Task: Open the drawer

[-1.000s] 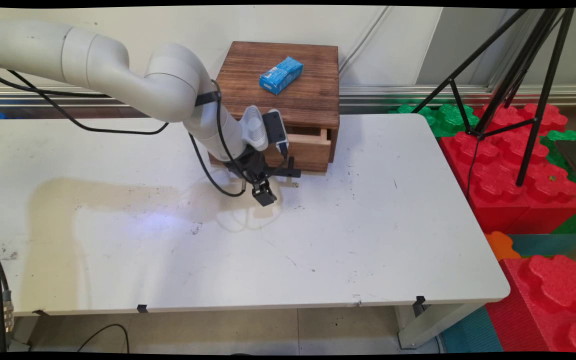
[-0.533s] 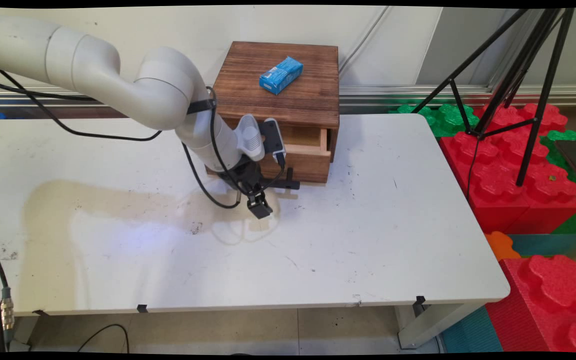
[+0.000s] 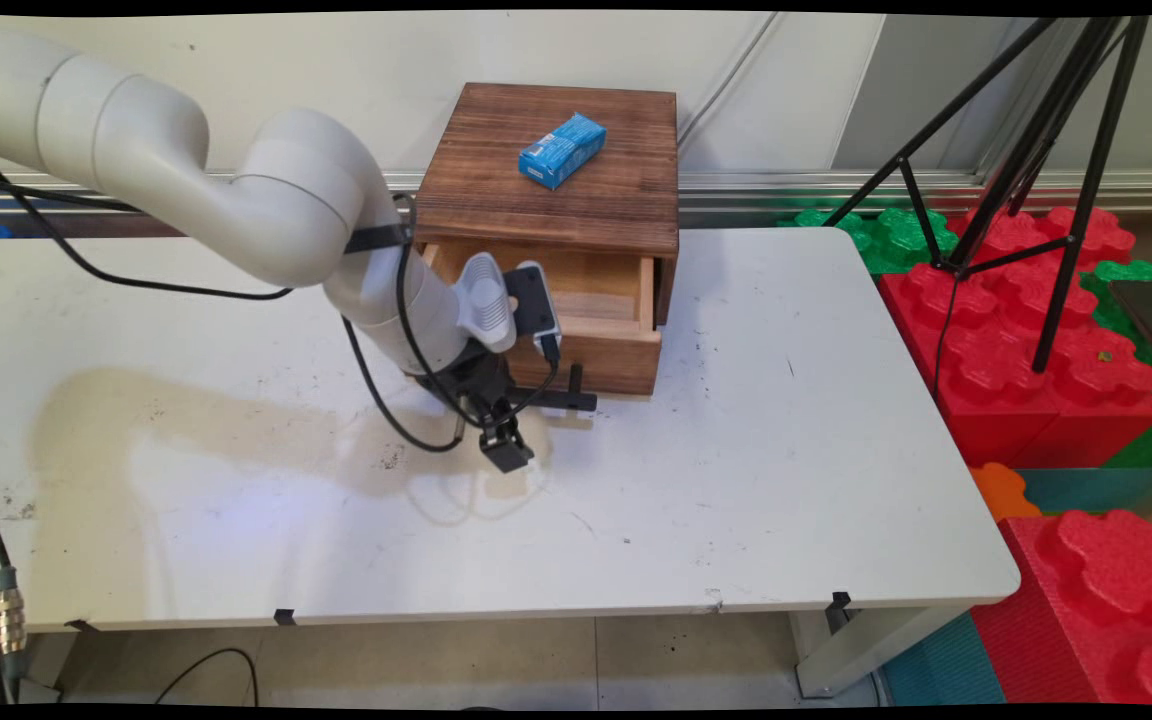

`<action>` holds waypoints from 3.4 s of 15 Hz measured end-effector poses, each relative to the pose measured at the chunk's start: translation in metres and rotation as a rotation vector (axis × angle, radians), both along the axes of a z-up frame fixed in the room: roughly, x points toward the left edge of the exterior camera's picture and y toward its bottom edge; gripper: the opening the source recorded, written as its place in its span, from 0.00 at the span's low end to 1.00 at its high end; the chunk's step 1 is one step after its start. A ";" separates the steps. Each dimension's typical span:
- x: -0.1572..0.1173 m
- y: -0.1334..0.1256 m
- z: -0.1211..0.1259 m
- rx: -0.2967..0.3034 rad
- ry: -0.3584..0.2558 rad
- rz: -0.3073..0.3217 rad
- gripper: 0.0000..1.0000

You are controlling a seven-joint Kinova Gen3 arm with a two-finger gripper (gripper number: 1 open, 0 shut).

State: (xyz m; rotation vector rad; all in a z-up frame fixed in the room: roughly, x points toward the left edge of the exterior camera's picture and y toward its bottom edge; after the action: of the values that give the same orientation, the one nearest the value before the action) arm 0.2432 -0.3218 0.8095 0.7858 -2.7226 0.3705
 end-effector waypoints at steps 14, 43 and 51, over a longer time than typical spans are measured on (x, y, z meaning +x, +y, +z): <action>-0.005 0.050 0.007 0.031 0.005 -0.029 1.00; -0.013 0.119 0.016 0.086 0.006 -0.073 1.00; -0.013 0.132 0.017 0.102 0.007 -0.081 1.00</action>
State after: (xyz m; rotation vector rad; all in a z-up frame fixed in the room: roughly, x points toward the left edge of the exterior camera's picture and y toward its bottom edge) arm 0.2299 -0.1902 0.8268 0.6989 -2.7750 0.2121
